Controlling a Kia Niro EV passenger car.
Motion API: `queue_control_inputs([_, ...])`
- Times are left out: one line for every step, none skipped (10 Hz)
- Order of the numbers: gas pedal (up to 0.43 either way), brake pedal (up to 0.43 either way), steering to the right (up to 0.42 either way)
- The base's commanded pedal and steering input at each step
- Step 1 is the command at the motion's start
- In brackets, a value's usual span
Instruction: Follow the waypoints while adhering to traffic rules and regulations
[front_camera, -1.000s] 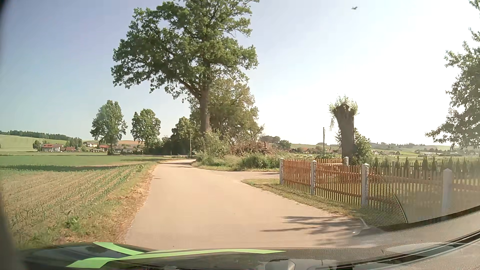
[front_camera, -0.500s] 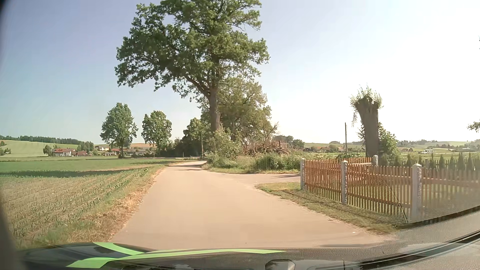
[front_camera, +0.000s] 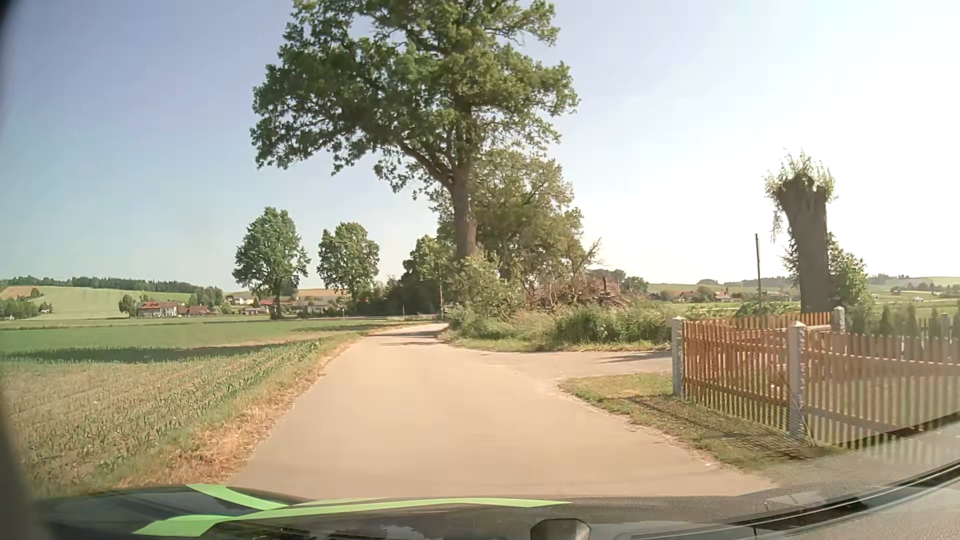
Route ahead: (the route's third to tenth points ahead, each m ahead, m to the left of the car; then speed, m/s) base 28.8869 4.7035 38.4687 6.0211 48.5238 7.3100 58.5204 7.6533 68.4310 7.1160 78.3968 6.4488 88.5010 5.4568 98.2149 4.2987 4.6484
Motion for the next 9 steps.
queue_control_inputs([0.169,0.000,-0.124])
queue_control_inputs([0.169,0.000,-0.121])
queue_control_inputs([0.169,0.000,-0.119])
queue_control_inputs([0.169,0.000,-0.119])
queue_control_inputs([0.169,0.000,-0.119])
queue_control_inputs([0.169,0.000,-0.118])
queue_control_inputs([0.169,0.000,-0.117])
queue_control_inputs([0.169,0.000,-0.116])
queue_control_inputs([0.169,0.000,-0.113])
